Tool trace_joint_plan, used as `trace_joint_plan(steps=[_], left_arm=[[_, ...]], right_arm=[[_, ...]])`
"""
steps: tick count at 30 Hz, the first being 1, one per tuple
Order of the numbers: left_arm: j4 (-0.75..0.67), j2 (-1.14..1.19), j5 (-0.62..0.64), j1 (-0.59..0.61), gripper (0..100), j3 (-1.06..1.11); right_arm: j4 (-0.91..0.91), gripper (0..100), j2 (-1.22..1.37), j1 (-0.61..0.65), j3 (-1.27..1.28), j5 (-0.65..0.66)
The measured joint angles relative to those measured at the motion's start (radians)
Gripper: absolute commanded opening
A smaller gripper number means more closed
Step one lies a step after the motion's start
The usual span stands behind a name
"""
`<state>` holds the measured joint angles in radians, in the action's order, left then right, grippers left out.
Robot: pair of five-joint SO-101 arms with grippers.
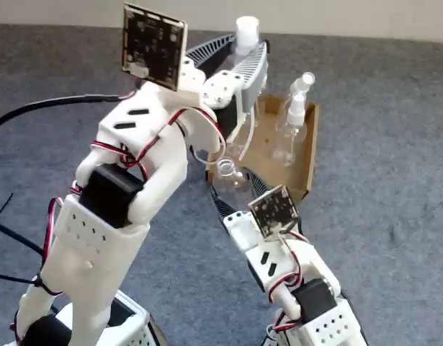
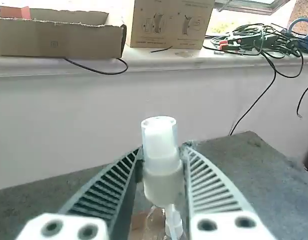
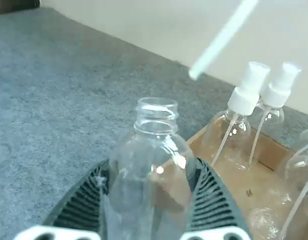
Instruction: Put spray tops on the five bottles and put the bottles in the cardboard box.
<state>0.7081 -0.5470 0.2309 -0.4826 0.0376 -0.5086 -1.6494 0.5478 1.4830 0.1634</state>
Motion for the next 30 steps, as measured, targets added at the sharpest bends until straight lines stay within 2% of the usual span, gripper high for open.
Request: trace_joint_plan(steps=[5,13,20,30], left_arm=[[-0.014,0.000,0.000,0.011,0,0.080],[-0.048,0.000,0.000,0.077,0,0.083],[-0.095,0.000,0.000,0.075,0,0.084],[-0.074,-0.011,0.008,0.066,0,0.166]], right_arm=[[0.000,0.3,-0.012,-0.028,0.000,-0.052],[0.000,0.3,-0.012,-0.034,0.006,-0.061],[0.000,0.3,-0.012,-0.034,0.006,-0.061],[0.000,0.3,-0.012,-0.035,0.006,-0.064]])
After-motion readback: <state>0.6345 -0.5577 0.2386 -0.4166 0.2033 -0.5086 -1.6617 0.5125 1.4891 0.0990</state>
